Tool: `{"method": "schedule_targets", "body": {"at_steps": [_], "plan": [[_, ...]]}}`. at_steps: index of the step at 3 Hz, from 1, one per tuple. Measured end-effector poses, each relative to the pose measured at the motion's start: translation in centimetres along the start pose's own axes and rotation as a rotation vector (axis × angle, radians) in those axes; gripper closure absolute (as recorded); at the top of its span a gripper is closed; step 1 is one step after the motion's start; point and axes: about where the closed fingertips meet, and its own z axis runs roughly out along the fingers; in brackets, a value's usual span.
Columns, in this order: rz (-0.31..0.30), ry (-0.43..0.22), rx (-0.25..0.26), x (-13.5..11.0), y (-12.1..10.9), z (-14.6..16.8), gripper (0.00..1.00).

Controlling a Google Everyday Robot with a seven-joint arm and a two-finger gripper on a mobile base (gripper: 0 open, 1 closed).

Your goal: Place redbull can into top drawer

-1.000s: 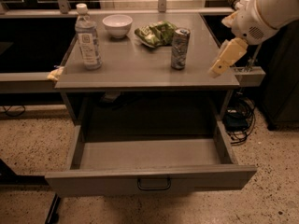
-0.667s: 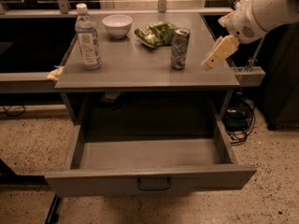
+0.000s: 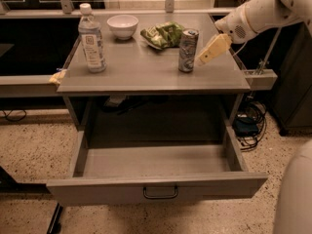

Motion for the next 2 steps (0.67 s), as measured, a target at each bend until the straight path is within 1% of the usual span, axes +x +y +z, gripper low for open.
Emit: {"method": "schedule_targets", "body": {"at_steps": [1,2], "plan": [[0.004,-0.016,-0.040,-1.3,-0.1,2.6,0.00],[0.001,-0.025,-0.080,-2.4,0.4,4.8,0.00]]}}
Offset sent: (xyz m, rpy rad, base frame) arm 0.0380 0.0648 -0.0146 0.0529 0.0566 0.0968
